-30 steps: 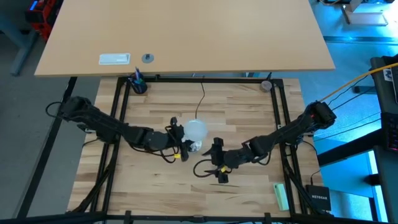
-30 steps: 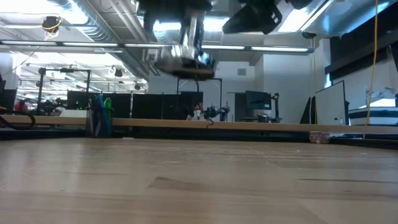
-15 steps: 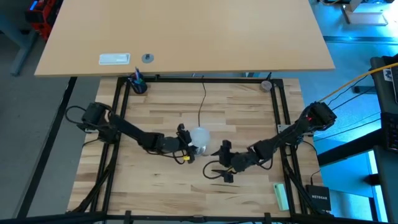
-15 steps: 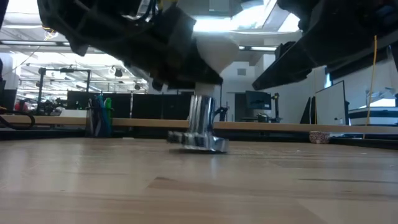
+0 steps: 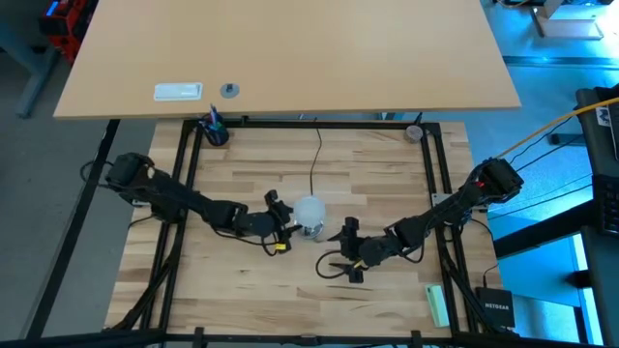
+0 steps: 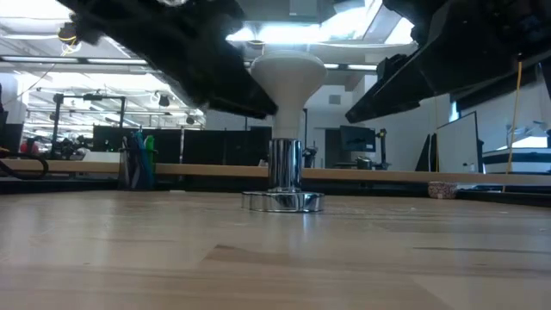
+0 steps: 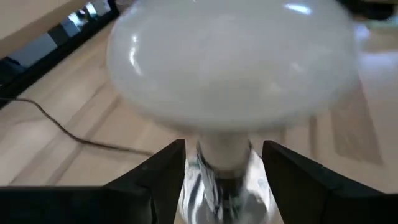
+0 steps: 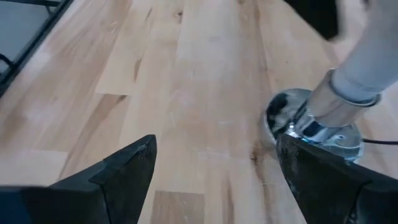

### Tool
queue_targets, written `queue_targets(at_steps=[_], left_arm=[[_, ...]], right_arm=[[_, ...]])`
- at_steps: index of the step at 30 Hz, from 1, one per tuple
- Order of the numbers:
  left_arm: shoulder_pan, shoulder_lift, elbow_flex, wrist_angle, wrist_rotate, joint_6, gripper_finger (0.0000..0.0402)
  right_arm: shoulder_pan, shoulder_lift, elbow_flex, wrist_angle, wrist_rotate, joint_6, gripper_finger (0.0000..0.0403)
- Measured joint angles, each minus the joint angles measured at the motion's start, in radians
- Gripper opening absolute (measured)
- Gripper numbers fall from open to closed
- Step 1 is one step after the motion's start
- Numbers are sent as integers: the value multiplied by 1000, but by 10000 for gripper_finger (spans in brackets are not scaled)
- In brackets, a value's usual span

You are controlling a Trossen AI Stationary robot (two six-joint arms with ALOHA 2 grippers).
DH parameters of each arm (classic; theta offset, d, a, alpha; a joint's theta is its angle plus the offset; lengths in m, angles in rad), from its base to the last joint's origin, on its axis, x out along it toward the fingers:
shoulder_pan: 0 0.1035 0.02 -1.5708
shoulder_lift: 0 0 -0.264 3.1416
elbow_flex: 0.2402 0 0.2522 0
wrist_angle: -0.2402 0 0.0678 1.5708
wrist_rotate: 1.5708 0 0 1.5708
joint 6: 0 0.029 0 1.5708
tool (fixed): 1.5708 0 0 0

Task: Screw lightbulb
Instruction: Remove the lightbulb from the lamp

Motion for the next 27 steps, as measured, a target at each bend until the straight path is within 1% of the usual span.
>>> queue_targets(at_steps=[2,6,8,14,17,19,27], left_arm=[[-16,-43,0,-83,1,-27,202],[-47,-117,0,-184,0,-133,204],[-58,-142,0,-188,0,-176,206],[-64,-162,0,-147,3,-197,207],[-64,-162,0,-139,63,-252,207],[-64,-162,0,-141,92,-261,207],[-64,-162,0,-133,97,-278,208]], right_arm=[[0,0,0,-1,17,-1,330],[0,0,0,-3,37,-1,330],[0,0,0,-3,37,-1,330],[1,0,0,-2,36,-1,330],[1,0,0,12,37,-1,330],[1,0,0,28,36,-1,330],[1,0,0,52,36,0,331]])
